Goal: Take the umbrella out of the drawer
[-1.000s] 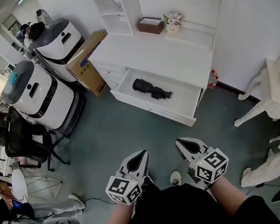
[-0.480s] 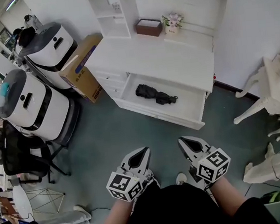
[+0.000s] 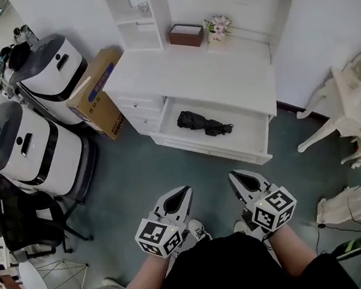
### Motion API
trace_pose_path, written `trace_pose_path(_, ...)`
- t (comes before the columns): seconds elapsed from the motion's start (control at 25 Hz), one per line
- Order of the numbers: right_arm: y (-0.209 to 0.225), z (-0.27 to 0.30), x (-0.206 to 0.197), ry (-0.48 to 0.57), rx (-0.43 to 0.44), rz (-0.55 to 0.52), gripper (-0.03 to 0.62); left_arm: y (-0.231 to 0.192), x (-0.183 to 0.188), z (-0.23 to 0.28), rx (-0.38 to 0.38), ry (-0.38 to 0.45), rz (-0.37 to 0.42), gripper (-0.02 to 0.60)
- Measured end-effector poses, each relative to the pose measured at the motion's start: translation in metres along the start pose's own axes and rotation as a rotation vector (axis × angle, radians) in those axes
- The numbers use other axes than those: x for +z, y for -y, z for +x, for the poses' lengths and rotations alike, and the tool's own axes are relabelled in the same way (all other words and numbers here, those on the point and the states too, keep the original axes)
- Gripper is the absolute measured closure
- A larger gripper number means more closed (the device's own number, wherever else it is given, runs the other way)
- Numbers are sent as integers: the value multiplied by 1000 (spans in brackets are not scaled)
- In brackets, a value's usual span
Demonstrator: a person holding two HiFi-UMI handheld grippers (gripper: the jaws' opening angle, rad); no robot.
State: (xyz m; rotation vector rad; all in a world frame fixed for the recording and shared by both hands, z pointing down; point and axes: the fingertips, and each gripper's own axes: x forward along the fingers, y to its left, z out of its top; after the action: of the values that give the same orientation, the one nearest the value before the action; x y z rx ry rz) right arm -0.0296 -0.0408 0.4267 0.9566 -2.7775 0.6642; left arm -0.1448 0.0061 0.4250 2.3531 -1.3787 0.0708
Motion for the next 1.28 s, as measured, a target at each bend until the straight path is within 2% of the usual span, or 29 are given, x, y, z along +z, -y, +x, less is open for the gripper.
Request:
trace_pose_path(0.32,-23,16,2,16,-48,-15,592,-22,9,-14,-50,16,9,578)
trace_pose_path(0.52,-19,23,6,6,-56,-29,592,-26,14,-11,-56,18,7,578)
trace_pose_path(0.68,-4,37,11,-3,-48,-37,592,-32,17,1,-51,14,12,578)
trace_pose_path(1.04,44,87,28,-55,6,-72,591,-60,37,36,31,51,10,578)
trace_pose_path(1.28,81,113,30,-96,28,-72,591,-72,39,67,48,60,11,578)
